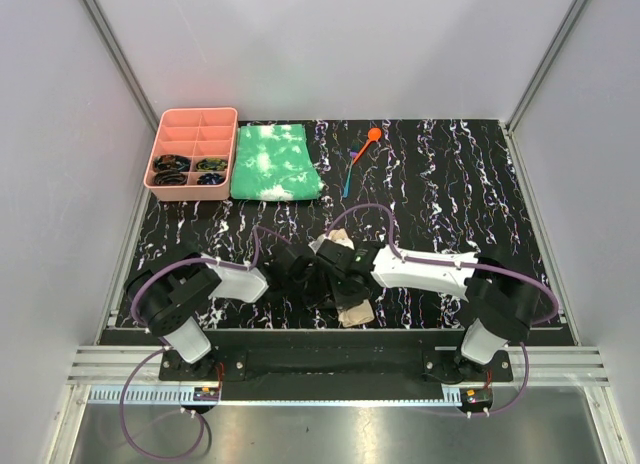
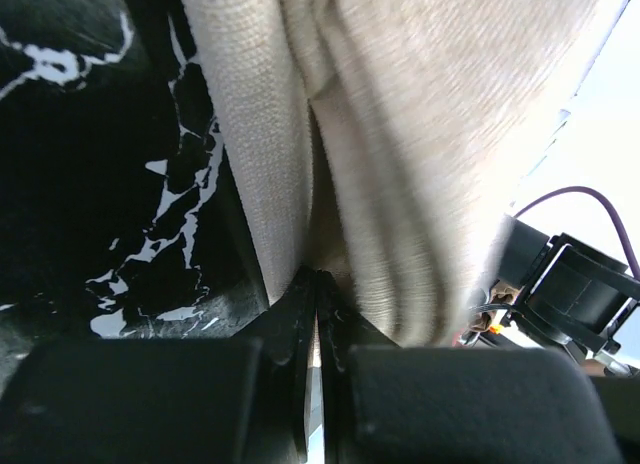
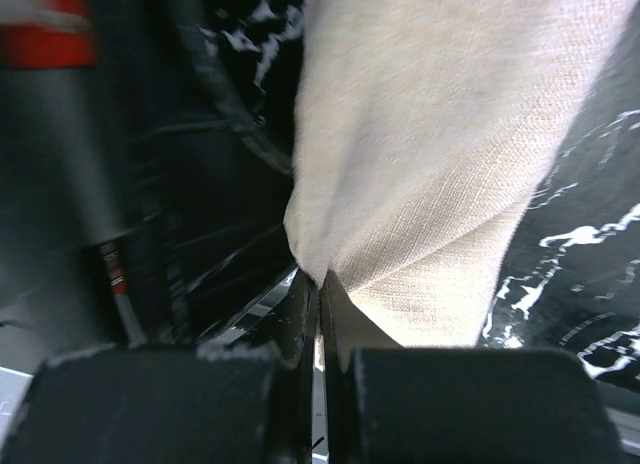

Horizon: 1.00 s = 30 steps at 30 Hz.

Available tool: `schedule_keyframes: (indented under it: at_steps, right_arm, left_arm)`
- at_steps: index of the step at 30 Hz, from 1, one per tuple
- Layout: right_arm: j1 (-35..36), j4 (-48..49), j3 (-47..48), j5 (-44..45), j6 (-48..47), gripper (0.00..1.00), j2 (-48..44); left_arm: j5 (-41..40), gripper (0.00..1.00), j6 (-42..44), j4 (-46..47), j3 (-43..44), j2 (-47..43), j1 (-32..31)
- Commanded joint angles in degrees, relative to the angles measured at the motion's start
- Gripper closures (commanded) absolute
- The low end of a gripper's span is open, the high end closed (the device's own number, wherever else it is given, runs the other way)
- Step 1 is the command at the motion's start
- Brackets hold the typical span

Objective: Fold the napkin into a case and place the utensils inside
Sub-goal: Smooth out the smaller rectangle-folded napkin at the center of the board.

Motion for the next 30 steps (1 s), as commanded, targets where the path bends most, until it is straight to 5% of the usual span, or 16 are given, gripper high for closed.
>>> schedule_keyframes:
  at_steps: [1,10,23,30]
  right_arm:
    - [-1.2,6.5,-3.0,-3.9,2.7,1.0,-0.2]
    - [-3.4,7.1,-7.2,-4.0,1.7,1.0,-4.0]
    - [-3.5,10.2,-7.7,-8.0,2.6,1.0,-5.2]
    - [-4.1,14.0,-12.6,-9.4,3.3,1.0,-2.9]
  left_arm:
    - [-1.5,0.96,1.0,-1.4,0.8,-1.2,-1.1]
    - [-4.6,0.9,3.3,-10.8,-0.1,-9.8,-1.1]
    - [-4.8,0.96,2.5,-5.8,1.4,-1.5,-1.1]
    - [-10.3,0.87,6.2,-14.0,0.8,-11.6,1.1]
